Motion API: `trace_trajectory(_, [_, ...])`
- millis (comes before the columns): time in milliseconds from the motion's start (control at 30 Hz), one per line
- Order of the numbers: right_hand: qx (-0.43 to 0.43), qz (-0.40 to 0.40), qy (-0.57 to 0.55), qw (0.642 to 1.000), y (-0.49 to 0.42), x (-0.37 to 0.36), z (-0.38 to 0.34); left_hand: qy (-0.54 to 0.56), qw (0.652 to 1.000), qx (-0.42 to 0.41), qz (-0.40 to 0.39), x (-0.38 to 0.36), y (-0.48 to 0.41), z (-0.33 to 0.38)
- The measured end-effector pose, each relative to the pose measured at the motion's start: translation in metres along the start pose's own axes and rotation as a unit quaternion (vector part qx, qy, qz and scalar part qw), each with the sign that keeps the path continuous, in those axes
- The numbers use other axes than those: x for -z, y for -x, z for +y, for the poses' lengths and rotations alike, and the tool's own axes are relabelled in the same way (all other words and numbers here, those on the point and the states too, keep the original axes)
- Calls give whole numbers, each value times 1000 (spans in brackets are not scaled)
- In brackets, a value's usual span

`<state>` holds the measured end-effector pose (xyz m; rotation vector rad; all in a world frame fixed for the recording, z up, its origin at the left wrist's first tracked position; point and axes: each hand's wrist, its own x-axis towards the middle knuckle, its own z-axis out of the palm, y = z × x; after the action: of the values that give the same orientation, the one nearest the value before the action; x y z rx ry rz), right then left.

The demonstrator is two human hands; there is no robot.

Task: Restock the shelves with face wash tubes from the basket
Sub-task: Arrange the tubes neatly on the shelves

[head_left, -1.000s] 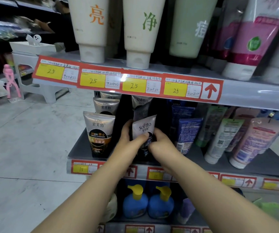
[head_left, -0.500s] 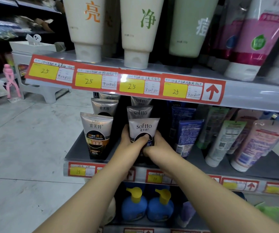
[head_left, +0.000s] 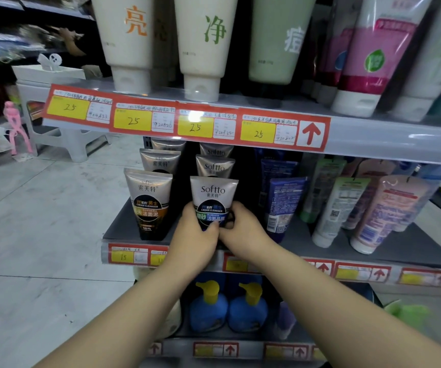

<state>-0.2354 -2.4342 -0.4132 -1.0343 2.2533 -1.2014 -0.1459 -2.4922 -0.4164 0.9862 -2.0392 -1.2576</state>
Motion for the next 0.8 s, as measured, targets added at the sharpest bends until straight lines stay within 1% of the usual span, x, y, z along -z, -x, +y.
trace_trajectory(167, [11, 29, 4, 1000, 9, -7, -3, -34, 999, -27, -19, 14, 16, -1])
trace_trajectory(267, [-8, 40, -20, 999, 15, -4, -6, -65, 998, -18, -12, 20, 27, -1])
trace_trajectory(333, [-21, 60, -29, 998, 20, 5, -5, -83, 996, -17, -17, 22, 32, 0])
trace_trajectory(400, [-28, 96, -25, 995, 26, 17, 0, -56, 997, -20, -40, 19, 33, 3])
trace_trajectory(500, [-50, 180, -23, 982, 30, 37, 12, 11, 996, -43, -82, 3, 33, 15])
trace_trajectory(567, [-81, 240, -55, 966, 25, 47, 22, 26, 991, -68, -110, -11, 34, 23])
trace_trajectory(633, [-117, 272, -86, 951, 20, 55, 27, 45, 988, -76, -125, -24, 35, 26])
trace_trajectory(700, [-135, 262, -82, 952, 18, 62, 30, 53, 986, -85, -137, -37, 31, 25])
trace_trajectory(767, [-125, 221, -73, 964, 17, 68, 34, 52, 984, -92, -147, -48, 23, 25])
trace_trajectory(800, [-115, 194, -76, 971, 19, 69, 34, 70, 982, -83, -154, -51, 21, 27])
